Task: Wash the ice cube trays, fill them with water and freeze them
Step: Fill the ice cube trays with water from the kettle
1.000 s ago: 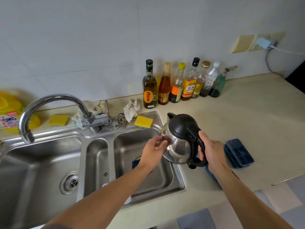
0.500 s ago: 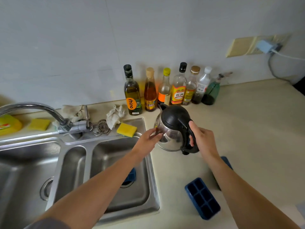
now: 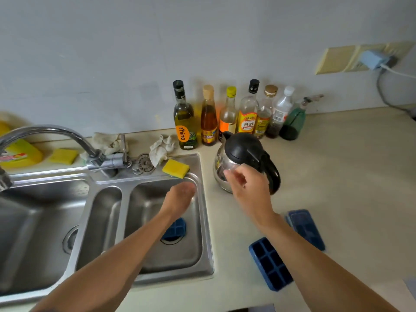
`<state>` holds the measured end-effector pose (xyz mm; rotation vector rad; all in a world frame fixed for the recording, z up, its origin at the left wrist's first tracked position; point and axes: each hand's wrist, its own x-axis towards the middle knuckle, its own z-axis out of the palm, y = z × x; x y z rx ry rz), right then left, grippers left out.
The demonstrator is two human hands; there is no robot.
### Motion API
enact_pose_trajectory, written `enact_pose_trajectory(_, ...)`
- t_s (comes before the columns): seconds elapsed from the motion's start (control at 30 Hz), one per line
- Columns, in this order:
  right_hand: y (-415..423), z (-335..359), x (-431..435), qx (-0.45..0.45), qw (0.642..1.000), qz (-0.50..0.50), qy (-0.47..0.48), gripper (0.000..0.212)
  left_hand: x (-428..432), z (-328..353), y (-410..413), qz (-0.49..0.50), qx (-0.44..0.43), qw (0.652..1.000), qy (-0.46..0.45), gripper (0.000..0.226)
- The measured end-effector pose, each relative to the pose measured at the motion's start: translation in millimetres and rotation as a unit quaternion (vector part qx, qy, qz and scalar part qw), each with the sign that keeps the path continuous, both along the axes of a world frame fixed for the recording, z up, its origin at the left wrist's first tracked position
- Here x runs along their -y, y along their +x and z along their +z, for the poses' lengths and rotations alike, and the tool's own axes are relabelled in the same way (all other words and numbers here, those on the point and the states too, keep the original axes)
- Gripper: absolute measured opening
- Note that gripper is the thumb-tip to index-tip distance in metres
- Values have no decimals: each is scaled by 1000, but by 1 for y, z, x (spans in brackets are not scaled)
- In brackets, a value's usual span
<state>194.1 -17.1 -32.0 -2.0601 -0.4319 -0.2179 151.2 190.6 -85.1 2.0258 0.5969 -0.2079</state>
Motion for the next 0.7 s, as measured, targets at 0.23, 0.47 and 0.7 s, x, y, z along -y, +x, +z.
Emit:
enact_pose_trajectory(0.23, -71, -55, -98, -188, 950, 190, -160, 35, -110, -17, -115, 98, -63, 989, 89, 19)
enact_pose_trajectory(0.47, -131, -113, -173, -320, 884, 214, -264, 26, -171, -38, -200, 114, -131, 976, 132, 19)
enact_pose_trajectory(0.7, -164, -140, -202, -404, 838, 240, -277, 34, -183, -63, -229, 71, -111, 981, 145, 22)
